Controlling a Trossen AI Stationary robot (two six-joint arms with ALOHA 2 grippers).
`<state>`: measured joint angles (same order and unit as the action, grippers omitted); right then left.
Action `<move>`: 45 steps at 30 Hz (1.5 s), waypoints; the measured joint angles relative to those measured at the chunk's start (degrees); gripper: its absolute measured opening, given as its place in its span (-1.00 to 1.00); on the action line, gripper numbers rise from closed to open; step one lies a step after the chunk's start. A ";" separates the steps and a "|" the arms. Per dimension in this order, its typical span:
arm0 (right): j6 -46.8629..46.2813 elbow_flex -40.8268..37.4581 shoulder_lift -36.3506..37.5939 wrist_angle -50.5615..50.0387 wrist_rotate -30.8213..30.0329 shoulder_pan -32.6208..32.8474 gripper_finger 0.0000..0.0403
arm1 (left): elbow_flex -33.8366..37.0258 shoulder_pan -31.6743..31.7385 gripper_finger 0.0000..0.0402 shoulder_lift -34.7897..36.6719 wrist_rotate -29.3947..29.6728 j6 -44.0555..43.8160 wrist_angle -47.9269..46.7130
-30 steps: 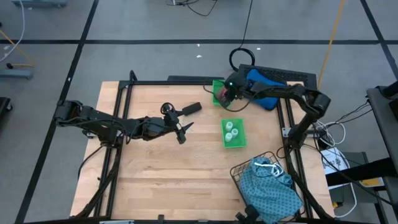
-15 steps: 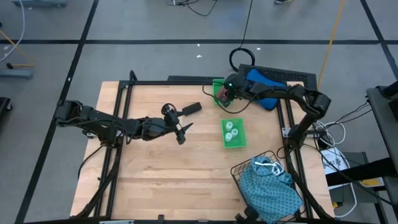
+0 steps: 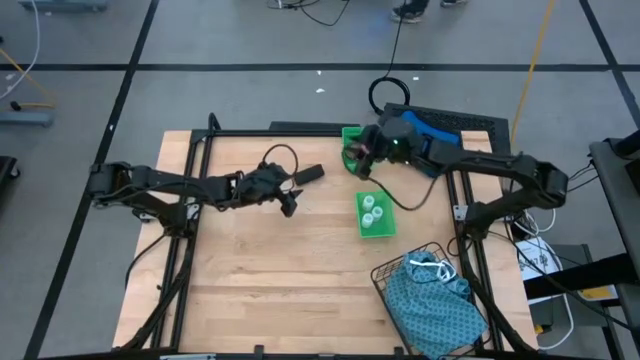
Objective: Pick & Place Medicine items
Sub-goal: Put the black bandage into the top green bin
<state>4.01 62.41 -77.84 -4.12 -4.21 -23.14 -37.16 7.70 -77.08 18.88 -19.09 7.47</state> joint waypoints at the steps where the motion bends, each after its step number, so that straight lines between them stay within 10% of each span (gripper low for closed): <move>1: 0.10 0.00 0.66 1.14 0.08 1.06 -0.27 | -0.01 0.85 0.51 -0.57 -1.22 0.35 0.26; 12: 3.17 -0.02 2.03 10.32 0.00 12.63 0.21 | -0.01 8.67 0.70 -13.92 -5.79 3.49 8.99; 28: 0.76 -0.11 0.23 8.80 -0.17 14.43 0.14 | 0.02 10.39 0.51 -26.27 -2.67 5.89 16.48; 45: -0.35 -0.09 -1.60 9.02 -0.18 14.42 0.07 | -0.06 10.23 -0.50 -26.28 -4.04 5.10 16.25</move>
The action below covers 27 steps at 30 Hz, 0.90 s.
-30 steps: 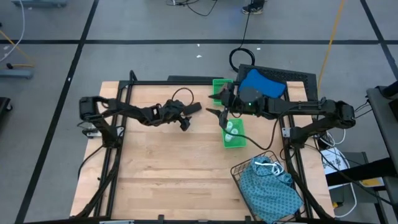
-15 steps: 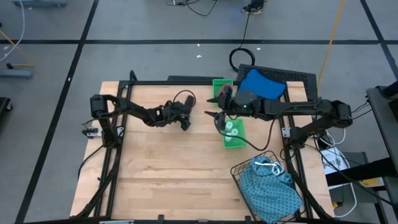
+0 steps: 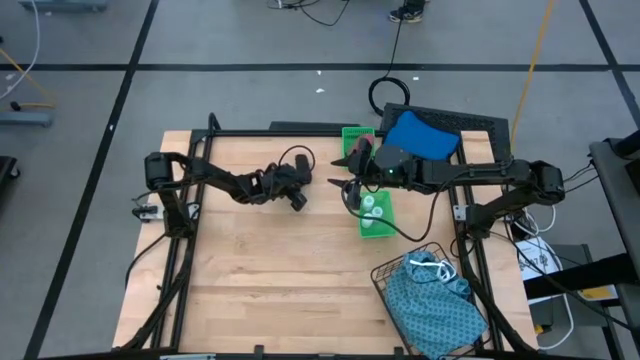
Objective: Pick & Place Medicine items
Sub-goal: Put the black bandage into the top green bin
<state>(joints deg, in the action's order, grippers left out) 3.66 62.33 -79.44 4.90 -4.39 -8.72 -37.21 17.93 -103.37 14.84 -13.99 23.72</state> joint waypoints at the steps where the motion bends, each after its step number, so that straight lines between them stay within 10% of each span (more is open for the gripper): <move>1: 0.00 0.00 0.00 -0.06 -0.02 0.01 0.07 | 0.02 0.04 -0.51 0.41 -0.58 -0.98 -0.40; 14: 0.11 0.00 0.00 -1.29 -0.02 -0.01 0.04 | 0.11 -0.07 0.28 9.33 -1.37 -8.51 4.70; 27: 0.26 0.02 0.00 -1.28 -0.06 -0.69 0.04 | -6.26 0.05 0.63 -5.39 -6.20 -10.36 12.08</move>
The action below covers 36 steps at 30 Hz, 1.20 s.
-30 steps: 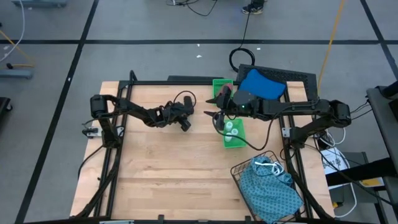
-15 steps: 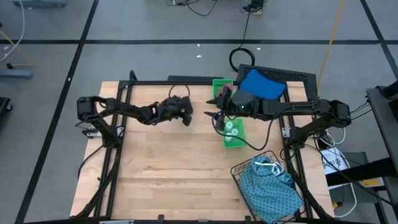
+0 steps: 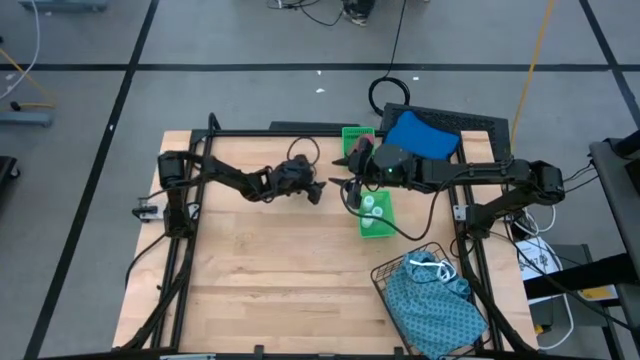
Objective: Pick & Place Medicine items
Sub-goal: Put the black bandage into the top green bin
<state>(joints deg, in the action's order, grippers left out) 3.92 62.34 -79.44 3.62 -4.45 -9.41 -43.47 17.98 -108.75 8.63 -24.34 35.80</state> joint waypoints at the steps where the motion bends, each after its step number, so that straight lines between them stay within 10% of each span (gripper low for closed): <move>1: -0.03 -0.01 0.00 -0.01 0.01 0.00 0.04 | -0.95 0.01 0.63 -0.23 -0.39 0.01 -1.69; 14: -0.24 0.00 0.00 0.06 0.02 0.13 0.04 | -5.26 -1.27 0.64 17.41 4.16 0.59 -50.76; 22: -0.17 0.00 0.00 0.22 0.02 0.13 0.04 | -5.37 -4.20 0.64 26.20 16.33 5.14 -54.16; 36: -0.22 0.01 0.00 -0.61 0.07 0.13 0.04 | -5.39 3.82 0.64 18.07 6.15 13.00 -51.66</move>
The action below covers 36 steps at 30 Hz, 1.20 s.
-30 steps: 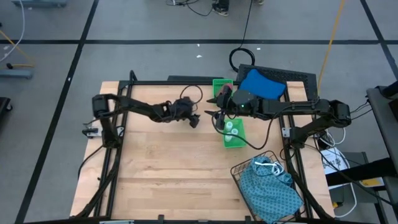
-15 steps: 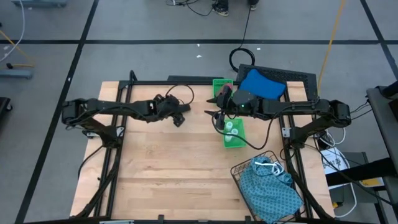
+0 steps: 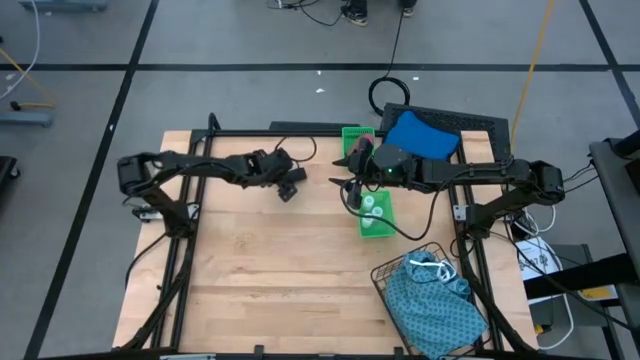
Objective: Pick & Place Medicine items
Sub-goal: Put the black bandage into the top green bin
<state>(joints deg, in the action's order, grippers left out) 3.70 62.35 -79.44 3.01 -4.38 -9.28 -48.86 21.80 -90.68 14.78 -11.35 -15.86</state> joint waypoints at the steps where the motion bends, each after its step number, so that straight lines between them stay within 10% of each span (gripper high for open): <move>1: 0.00 0.00 0.00 -0.08 0.00 0.00 0.04 | 0.00 0.19 0.64 -1.19 0.06 0.59 -0.26; 13: -0.05 0.01 0.00 -0.77 0.00 0.00 0.04 | -0.38 0.82 0.60 -11.60 0.44 -0.83 0.77; 23: -4.34 0.02 0.00 -1.87 0.00 0.00 0.04 | -0.07 0.10 -0.09 -10.42 -4.30 -0.73 2.22; 36: -5.18 0.02 0.04 -7.00 -0.02 0.00 0.04 | 0.13 -6.93 -0.29 6.71 -11.62 -0.06 6.82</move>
<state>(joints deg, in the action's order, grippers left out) -1.48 62.37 -79.40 -3.99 -4.40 -9.28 -48.73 14.87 -83.98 3.16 -11.41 -9.05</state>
